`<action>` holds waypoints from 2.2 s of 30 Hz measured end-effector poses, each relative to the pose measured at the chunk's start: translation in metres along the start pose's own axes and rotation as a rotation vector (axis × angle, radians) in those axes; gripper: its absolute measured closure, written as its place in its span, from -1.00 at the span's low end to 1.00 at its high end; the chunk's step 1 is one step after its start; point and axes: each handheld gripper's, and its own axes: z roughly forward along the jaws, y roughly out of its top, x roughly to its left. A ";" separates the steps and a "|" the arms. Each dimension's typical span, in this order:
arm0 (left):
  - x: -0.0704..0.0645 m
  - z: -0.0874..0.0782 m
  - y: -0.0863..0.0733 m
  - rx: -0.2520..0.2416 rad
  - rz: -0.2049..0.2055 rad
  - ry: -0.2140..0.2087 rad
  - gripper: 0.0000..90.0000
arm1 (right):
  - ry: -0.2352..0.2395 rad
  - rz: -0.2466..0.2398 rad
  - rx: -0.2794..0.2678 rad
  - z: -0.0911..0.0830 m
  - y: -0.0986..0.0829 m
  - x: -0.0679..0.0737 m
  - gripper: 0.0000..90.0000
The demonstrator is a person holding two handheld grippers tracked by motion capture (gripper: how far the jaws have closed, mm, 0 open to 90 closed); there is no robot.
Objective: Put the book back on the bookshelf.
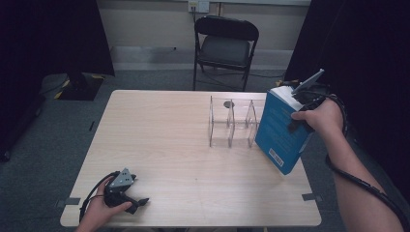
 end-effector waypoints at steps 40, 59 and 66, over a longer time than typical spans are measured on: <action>0.000 0.000 0.000 0.000 0.000 0.000 -1.00 | -0.015 0.071 -0.014 0.009 0.030 0.003 0.37; 0.000 0.000 0.000 0.001 0.000 0.000 -1.00 | -0.022 0.119 -0.040 0.014 0.038 0.000 0.37; 0.000 0.000 0.000 0.001 0.001 0.000 -1.00 | -0.036 0.126 -0.039 0.018 0.042 0.001 0.37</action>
